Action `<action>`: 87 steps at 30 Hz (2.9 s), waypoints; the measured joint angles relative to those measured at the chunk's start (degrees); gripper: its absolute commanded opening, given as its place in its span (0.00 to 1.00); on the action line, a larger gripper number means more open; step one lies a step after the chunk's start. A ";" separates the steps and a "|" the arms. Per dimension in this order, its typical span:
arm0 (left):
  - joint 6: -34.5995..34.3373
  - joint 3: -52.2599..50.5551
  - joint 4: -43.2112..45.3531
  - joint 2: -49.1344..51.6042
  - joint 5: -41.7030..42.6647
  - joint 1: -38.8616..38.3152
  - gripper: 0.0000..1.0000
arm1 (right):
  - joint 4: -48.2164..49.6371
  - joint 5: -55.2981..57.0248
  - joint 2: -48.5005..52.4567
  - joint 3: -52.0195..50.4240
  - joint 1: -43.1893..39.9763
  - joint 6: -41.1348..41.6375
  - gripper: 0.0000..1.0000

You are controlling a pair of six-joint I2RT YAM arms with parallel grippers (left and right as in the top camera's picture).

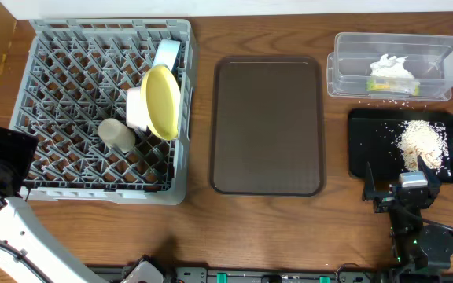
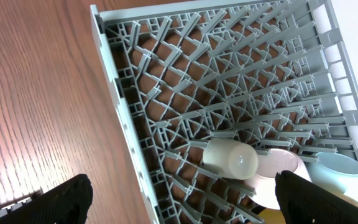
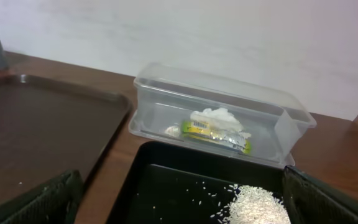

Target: Sort waste into correct bins and load items into the dishwasher

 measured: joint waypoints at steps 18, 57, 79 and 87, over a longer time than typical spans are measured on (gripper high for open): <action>0.02 -0.92 -7.21 -3.91 -0.90 -0.13 0.95 | 0.00 -0.02 0.00 0.00 0.00 0.00 0.99; 10.58 -75.10 60.17 -42.91 4.74 -40.74 0.95 | 0.02 -0.24 0.00 0.00 0.00 0.00 0.99; 18.12 -86.73 64.85 -68.11 4.52 -50.66 0.95 | 0.02 -0.22 0.00 0.00 0.00 0.00 0.99; 20.02 -86.71 64.72 -70.12 4.26 -51.78 0.95 | 0.02 -0.24 0.00 0.00 0.00 0.00 0.99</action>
